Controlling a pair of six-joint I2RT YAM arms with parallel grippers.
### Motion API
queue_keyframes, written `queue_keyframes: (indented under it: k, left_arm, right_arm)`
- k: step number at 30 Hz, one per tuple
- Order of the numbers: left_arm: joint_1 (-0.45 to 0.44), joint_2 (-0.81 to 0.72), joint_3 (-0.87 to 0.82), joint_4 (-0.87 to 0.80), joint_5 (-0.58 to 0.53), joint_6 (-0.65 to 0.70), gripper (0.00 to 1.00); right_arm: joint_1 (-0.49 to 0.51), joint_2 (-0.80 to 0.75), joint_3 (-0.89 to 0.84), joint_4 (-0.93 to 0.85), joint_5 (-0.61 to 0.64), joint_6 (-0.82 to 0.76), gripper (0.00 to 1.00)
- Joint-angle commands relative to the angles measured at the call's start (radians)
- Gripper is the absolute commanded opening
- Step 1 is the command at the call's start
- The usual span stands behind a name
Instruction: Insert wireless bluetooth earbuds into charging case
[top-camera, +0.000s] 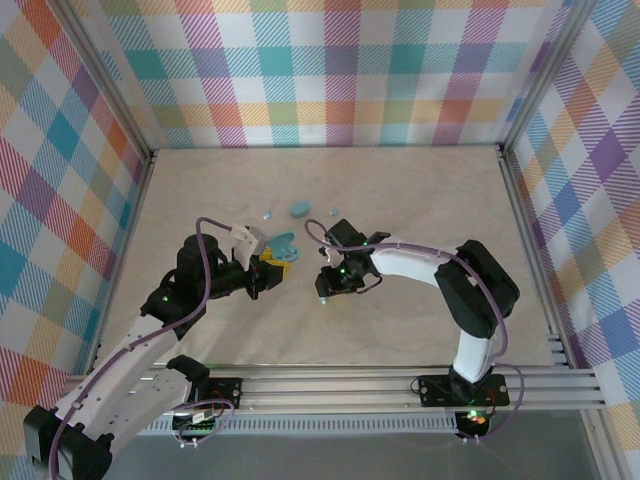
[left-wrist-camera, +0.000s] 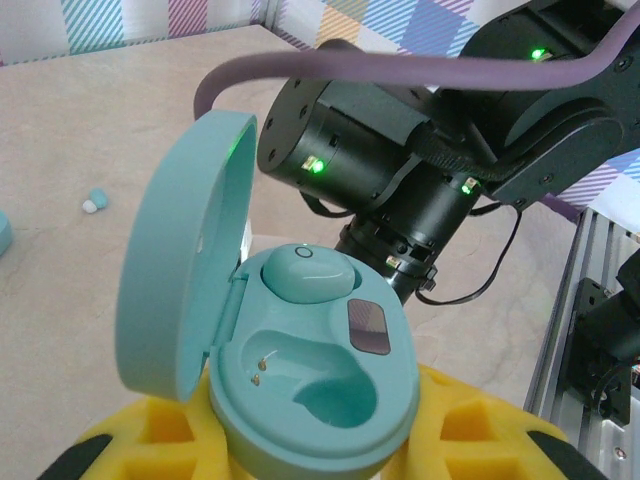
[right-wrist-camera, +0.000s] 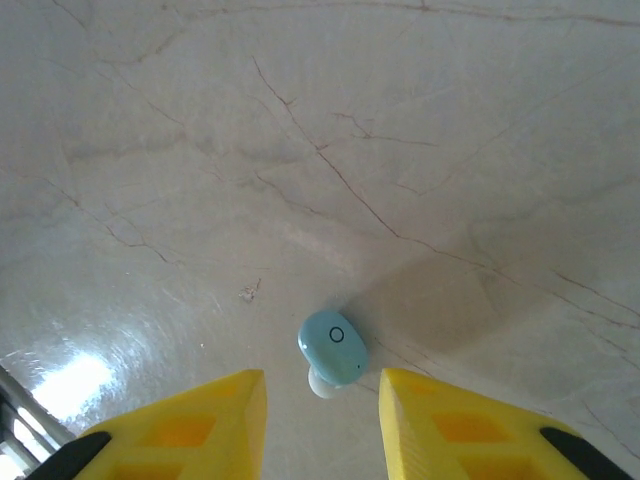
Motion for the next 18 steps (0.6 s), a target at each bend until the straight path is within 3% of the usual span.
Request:
queue_keyframes:
  k: [1, 18]
  left_arm:
    - [-0.008, -0.009, -0.008, 0.028, -0.003, 0.004, 0.0]
    - [-0.007, -0.026, -0.011, 0.021, -0.008, 0.009, 0.0]
  right_arm:
    - [0.02, 0.027, 0.042, -0.043, 0.018, -0.035, 0.36]
    - [0.068, 0.112, 0.11, -0.137, 0.103, -0.073, 0.31]
